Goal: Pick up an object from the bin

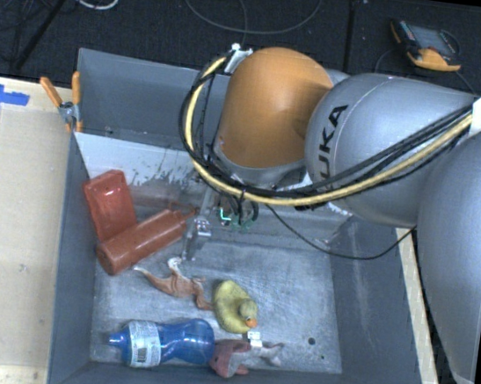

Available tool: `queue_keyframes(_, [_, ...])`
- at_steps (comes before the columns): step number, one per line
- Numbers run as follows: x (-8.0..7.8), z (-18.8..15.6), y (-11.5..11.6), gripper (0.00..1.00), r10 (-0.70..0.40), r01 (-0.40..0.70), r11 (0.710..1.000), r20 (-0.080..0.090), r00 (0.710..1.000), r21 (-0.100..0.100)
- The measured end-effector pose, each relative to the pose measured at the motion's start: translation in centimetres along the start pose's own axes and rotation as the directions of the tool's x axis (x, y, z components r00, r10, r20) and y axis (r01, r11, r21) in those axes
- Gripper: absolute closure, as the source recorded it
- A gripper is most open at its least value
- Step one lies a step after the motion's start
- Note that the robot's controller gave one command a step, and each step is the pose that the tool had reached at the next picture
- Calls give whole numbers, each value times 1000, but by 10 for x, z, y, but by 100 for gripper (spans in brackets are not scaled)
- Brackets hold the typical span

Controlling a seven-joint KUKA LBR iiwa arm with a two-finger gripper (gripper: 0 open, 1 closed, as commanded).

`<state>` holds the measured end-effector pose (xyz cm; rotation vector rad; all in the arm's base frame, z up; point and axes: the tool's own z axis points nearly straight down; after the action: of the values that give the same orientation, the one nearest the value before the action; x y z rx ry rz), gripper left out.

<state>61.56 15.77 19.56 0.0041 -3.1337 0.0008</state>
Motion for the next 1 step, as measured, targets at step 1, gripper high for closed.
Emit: queue_keyframes(1, [-2,-5,-1,0,3,-3,1000,7,1000,-1])
